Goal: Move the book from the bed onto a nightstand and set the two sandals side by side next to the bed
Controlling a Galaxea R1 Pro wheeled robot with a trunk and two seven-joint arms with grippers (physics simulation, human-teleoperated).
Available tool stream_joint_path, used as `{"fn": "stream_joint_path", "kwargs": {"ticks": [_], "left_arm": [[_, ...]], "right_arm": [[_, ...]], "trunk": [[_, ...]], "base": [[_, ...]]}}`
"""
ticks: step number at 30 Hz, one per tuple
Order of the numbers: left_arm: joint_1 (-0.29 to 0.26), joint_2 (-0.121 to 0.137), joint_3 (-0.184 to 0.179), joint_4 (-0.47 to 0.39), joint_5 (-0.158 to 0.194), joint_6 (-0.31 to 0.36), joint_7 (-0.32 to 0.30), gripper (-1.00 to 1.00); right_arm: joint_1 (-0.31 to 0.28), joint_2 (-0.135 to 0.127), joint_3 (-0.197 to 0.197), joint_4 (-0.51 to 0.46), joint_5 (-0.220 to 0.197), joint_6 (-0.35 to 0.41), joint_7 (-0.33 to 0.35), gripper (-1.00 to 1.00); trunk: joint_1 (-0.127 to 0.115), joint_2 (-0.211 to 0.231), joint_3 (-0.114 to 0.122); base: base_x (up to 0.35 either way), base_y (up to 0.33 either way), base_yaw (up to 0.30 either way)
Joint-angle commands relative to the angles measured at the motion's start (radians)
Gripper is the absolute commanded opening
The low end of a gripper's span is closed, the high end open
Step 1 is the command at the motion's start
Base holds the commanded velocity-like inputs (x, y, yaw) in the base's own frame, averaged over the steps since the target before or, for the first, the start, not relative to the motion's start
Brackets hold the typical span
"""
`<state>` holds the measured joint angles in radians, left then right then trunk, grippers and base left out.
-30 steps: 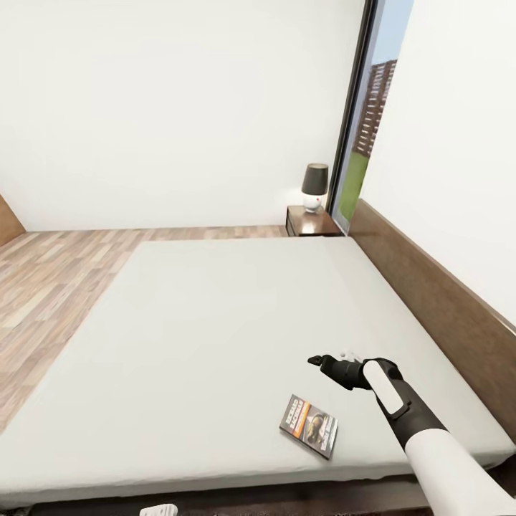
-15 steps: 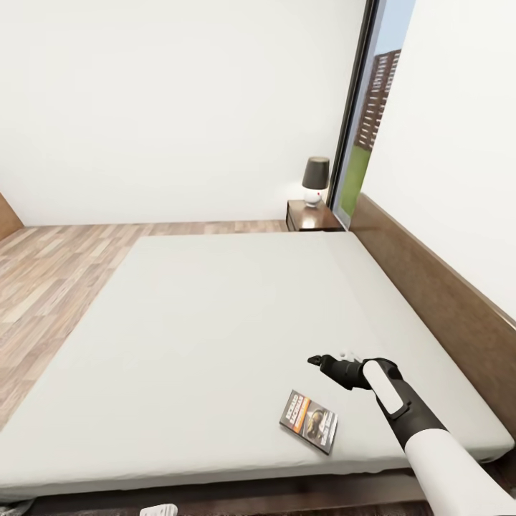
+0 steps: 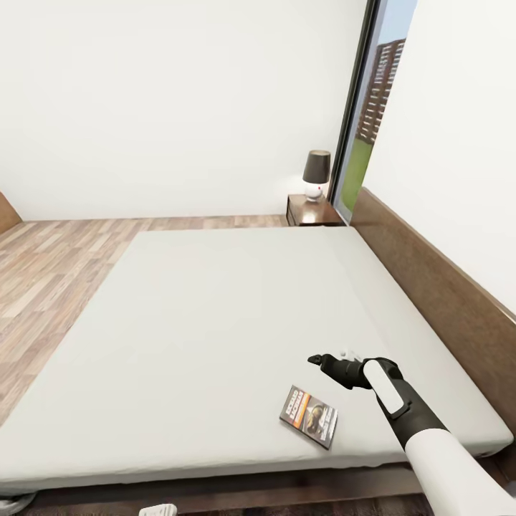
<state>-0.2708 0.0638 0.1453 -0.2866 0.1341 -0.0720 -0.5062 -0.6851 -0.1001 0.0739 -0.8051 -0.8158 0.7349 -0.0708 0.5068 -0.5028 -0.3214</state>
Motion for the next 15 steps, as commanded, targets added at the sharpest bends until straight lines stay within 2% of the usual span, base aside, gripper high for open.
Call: {"fn": "stream_joint_path", "kwargs": {"ticks": [1,15], "left_arm": [[-0.001,0.000,0.002,0.001,0.005,0.000,-0.005,1.00],[-0.001,0.001,0.000,0.001,0.005,-0.002,-0.004,1.00]], "right_arm": [[-0.001,-0.001,0.004,-0.001,-0.009,0.002,-0.007,1.00],[-0.001,0.001,0.007,0.004,-0.010,0.001,-0.007,1.00]], "trunk": [[0.000,-0.002,-0.003],[0.000,-0.002,-0.025]], "base": [[0.000,0.000,0.000],[0.000,0.000,0.000]]}}
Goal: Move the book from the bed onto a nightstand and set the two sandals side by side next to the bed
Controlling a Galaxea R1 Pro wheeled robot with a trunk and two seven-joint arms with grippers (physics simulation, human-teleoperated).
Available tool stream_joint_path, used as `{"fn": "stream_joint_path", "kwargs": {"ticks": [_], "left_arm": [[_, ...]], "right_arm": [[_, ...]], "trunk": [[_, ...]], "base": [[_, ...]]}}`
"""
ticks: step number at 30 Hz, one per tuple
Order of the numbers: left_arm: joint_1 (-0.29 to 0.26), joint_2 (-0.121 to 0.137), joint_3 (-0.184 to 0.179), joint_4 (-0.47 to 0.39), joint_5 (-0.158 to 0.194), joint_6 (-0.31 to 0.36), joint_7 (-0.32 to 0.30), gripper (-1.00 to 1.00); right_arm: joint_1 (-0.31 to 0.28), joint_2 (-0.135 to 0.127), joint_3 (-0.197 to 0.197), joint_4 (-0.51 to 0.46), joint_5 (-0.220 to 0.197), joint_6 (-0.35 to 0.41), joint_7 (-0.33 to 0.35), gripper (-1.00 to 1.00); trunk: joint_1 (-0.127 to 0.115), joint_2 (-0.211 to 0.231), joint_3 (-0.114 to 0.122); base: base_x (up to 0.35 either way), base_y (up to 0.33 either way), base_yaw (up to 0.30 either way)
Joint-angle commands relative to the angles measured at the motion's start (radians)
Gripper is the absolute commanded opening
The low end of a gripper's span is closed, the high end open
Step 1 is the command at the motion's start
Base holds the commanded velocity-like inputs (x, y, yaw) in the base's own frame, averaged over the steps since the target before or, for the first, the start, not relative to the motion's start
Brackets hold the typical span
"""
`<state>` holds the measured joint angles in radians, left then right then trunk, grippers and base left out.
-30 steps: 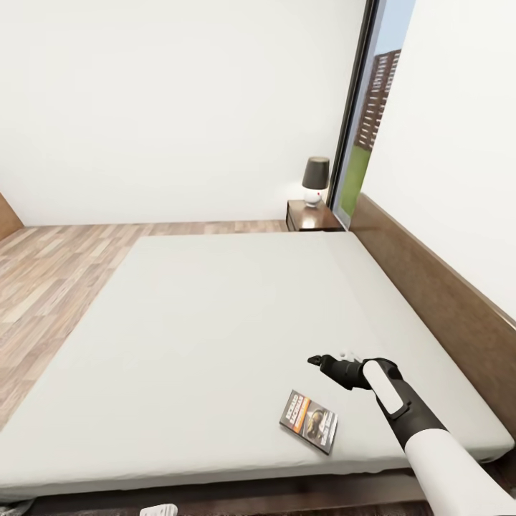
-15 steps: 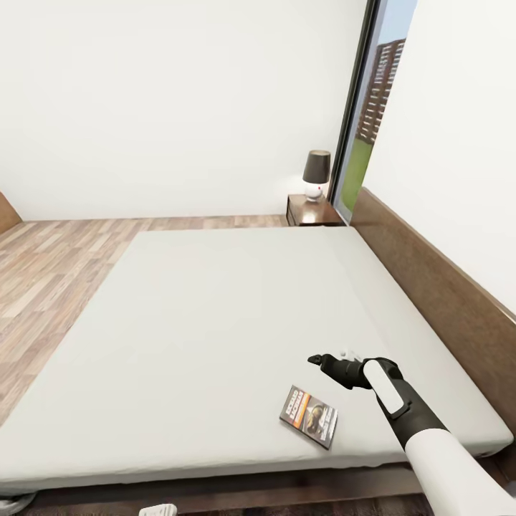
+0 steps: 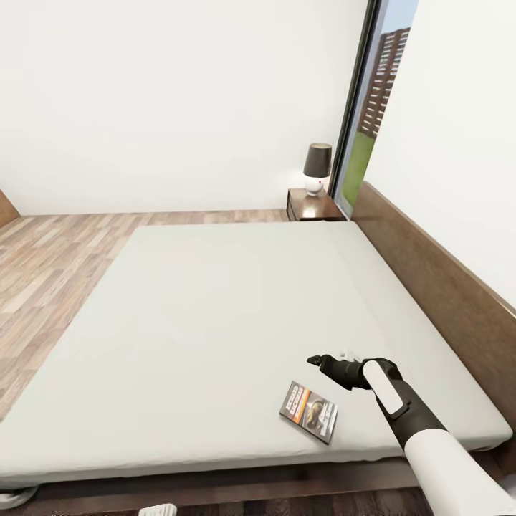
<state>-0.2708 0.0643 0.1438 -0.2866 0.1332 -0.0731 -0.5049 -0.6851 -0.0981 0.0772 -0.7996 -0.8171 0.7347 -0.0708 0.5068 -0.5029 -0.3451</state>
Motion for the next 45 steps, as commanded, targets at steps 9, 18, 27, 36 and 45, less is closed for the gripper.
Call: {"fn": "stream_joint_path", "kwargs": {"ticks": [9,18,27,36,45], "left_arm": [[-0.001,0.000,0.002,0.001,0.004,0.000,-0.004,1.00],[-0.001,0.000,0.003,0.001,0.003,0.000,-0.004,1.00],[-0.001,0.001,0.003,0.001,0.003,-0.002,-0.004,1.00],[-0.001,0.002,0.003,0.001,0.004,-0.002,-0.004,1.00],[-0.001,0.002,0.003,0.001,0.005,-0.002,-0.004,1.00]], "right_arm": [[-0.001,-0.002,0.003,-0.002,-0.011,0.002,-0.007,1.00],[0.000,-0.002,0.003,-0.001,-0.011,0.002,-0.007,1.00],[0.000,-0.002,0.003,-0.001,-0.011,0.002,-0.007,1.00],[-0.001,-0.002,0.003,-0.001,-0.011,0.002,-0.007,1.00],[-0.001,-0.001,0.005,-0.001,-0.009,0.002,-0.008,1.00]], "trunk": [[0.000,-0.001,-0.016],[0.000,-0.001,-0.030],[0.000,-0.001,-0.044],[0.000,-0.001,-0.058],[0.000,-0.001,-0.073]], "base": [[0.000,0.000,0.000],[0.000,0.000,0.000],[0.000,0.000,0.000],[0.000,0.000,0.000],[0.000,0.000,0.000]]}}
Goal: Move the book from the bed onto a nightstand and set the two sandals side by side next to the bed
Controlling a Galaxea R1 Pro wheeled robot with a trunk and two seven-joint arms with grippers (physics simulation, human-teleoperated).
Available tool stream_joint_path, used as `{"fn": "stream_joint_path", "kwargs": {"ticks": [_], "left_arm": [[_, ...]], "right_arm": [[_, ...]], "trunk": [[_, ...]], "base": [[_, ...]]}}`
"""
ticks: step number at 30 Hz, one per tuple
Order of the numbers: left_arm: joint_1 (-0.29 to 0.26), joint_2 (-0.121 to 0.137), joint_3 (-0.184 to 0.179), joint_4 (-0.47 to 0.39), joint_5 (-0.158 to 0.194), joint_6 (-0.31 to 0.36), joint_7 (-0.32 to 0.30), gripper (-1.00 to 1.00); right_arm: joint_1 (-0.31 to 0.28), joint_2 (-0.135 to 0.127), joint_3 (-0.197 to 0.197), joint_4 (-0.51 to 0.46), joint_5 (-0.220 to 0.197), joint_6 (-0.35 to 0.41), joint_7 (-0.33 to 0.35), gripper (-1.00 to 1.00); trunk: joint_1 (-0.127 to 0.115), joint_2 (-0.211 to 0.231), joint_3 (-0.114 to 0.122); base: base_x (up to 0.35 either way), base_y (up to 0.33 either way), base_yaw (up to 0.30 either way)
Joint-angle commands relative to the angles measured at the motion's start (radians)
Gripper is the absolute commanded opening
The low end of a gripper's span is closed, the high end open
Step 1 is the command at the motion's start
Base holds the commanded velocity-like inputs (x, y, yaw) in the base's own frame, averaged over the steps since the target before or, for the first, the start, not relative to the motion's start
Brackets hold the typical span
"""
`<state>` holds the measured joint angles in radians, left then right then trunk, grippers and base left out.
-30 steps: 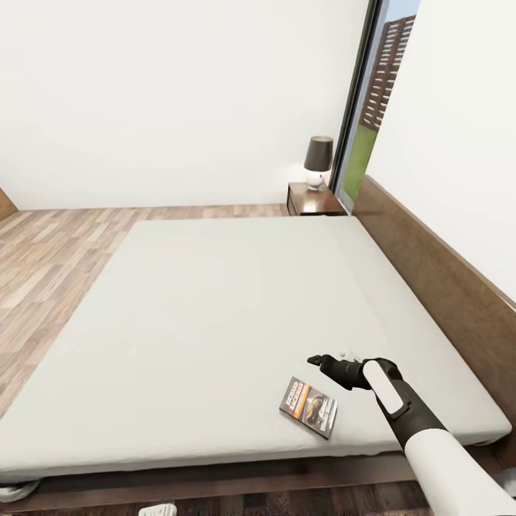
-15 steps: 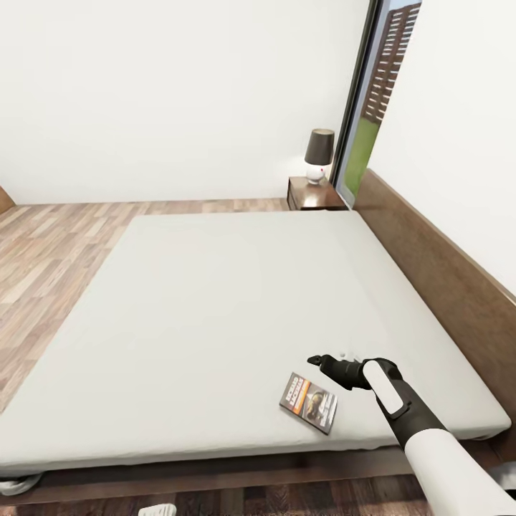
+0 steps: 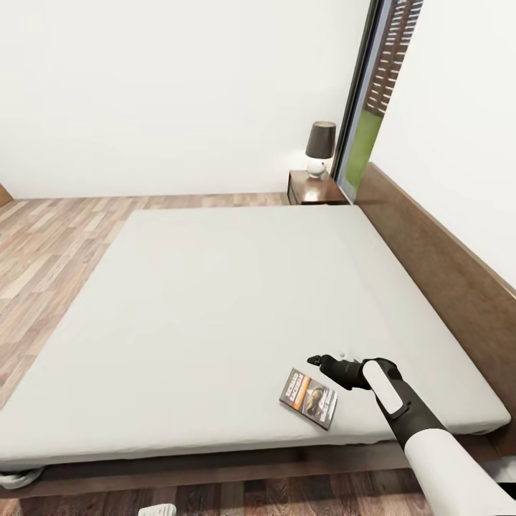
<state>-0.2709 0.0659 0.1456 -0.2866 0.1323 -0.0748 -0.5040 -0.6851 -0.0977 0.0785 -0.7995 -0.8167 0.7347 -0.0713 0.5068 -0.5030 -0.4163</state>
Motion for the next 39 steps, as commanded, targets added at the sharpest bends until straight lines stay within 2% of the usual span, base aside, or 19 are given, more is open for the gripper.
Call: {"fn": "stream_joint_path", "kwargs": {"ticks": [1,27,31,38,39], "left_arm": [[-0.001,0.000,0.002,0.001,0.006,0.000,-0.005,1.00],[-0.001,0.000,0.002,0.000,0.006,-0.003,-0.005,1.00],[-0.001,0.000,0.002,0.000,0.006,-0.003,-0.005,1.00],[-0.001,0.000,0.002,0.000,0.006,-0.003,-0.005,1.00],[-0.001,0.000,0.002,0.000,0.006,-0.003,-0.005,1.00]], "right_arm": [[-0.001,-0.001,0.004,-0.001,-0.009,0.002,-0.007,1.00],[-0.001,-0.002,0.003,-0.005,-0.009,0.002,-0.002,1.00],[-0.001,-0.003,0.004,-0.011,-0.010,0.002,0.045,1.00],[0.000,-0.008,0.004,-0.013,-0.009,0.003,0.288,1.00],[0.000,-0.009,0.003,-0.013,-0.009,0.003,0.304,1.00]], "trunk": [[0.000,-0.001,-0.003],[0.000,-0.001,-0.044],[0.000,-0.001,-0.050],[0.000,-0.001,-0.061],[0.000,-0.001,-0.063]], "base": [[0.000,0.000,0.000],[0.000,0.000,0.000],[0.000,0.000,0.000],[0.000,0.000,0.000],[0.000,0.000,0.000]]}}
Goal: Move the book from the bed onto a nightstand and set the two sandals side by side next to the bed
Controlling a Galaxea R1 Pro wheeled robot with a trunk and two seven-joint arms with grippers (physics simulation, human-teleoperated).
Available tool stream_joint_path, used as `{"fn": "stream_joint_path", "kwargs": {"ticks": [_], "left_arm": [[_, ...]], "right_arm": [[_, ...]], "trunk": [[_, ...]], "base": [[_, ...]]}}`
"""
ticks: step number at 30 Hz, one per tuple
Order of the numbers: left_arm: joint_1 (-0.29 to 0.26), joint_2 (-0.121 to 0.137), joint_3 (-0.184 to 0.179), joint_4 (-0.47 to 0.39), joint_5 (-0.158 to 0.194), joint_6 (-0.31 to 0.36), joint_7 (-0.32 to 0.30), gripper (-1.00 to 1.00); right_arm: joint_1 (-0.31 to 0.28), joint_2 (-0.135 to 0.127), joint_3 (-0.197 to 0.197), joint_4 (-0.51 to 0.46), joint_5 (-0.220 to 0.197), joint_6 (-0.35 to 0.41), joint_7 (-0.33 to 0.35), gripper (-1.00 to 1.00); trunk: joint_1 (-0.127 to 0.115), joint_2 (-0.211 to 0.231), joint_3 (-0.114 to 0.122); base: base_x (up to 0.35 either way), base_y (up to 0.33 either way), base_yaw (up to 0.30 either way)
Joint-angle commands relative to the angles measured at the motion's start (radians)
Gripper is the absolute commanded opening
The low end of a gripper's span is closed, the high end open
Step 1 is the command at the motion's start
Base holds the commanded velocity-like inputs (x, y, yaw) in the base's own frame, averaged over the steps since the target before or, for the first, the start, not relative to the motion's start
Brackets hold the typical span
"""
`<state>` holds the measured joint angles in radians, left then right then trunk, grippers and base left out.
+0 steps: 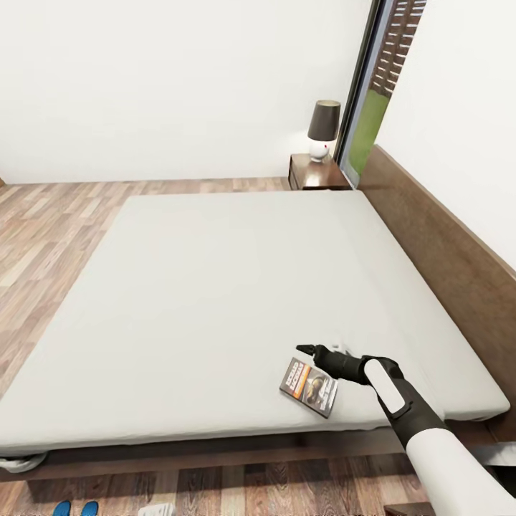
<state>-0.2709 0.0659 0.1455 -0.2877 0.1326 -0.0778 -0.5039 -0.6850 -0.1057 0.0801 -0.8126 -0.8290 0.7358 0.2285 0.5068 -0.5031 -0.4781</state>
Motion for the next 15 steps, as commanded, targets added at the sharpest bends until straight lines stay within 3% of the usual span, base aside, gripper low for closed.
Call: {"fn": "stream_joint_path", "kwargs": {"ticks": [1,15], "left_arm": [[-0.001,0.000,0.002,0.001,0.005,0.000,-0.005,1.00],[-0.001,0.000,0.002,0.002,0.005,0.000,-0.007,1.00]], "right_arm": [[-0.001,-0.003,0.002,0.000,0.003,0.002,0.031,1.00],[0.001,-0.010,-0.004,0.004,0.001,0.003,0.186,1.00]], "trunk": [[0.000,-0.001,-0.003],[0.000,-0.001,-0.025]], "base": [[0.000,0.000,0.000],[0.000,0.000,0.000]]}}
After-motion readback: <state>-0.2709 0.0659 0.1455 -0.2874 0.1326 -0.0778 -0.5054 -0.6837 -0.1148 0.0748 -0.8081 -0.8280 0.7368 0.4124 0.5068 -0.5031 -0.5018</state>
